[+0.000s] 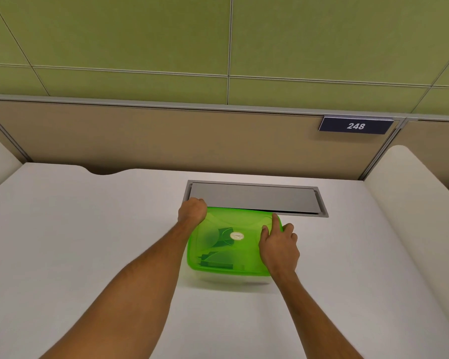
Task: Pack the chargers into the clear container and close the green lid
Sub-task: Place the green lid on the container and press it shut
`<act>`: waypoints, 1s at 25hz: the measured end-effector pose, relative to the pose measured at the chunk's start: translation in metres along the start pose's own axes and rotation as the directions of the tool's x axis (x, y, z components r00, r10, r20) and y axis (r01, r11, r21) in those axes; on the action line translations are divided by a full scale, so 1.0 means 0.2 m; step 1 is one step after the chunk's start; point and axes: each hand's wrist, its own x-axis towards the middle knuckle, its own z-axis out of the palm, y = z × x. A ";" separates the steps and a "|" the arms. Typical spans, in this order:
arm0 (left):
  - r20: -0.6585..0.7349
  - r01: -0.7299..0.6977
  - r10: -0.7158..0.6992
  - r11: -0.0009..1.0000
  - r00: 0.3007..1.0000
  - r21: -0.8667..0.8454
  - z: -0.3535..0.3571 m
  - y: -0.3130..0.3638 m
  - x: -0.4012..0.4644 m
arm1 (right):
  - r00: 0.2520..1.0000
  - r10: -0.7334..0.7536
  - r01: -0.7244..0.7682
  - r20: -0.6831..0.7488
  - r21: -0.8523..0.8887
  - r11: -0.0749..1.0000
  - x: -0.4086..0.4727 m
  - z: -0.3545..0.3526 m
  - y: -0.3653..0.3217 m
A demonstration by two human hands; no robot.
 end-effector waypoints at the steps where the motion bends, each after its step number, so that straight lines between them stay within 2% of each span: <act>1: 0.001 0.000 0.000 1.000 1.000 -0.021 0.00 0.00 0.00 | 1.000 0.000 0.000 -0.003 0.002 1.000 0.00 0.00 0.00; 6: -0.026 -0.047 0.046 0.998 0.999 -0.037 -0.01 0.00 0.00 | 1.000 -0.005 0.005 -0.016 0.005 1.000 0.00 0.01 0.00; 12: -0.050 -0.038 0.032 0.990 0.998 -0.138 0.01 -0.02 0.02 | 1.000 0.000 0.000 -0.004 0.004 1.000 0.01 0.01 0.00; 16: -0.065 -0.039 0.029 0.987 0.997 -0.158 0.02 -0.03 0.02 | 0.996 0.010 -0.010 0.086 -0.003 1.000 0.04 -0.02 -0.01; 25: -0.070 -0.048 0.036 0.983 0.997 -0.180 0.03 -0.04 0.04 | 0.959 0.135 -0.141 0.250 0.008 0.990 0.47 0.03 -0.08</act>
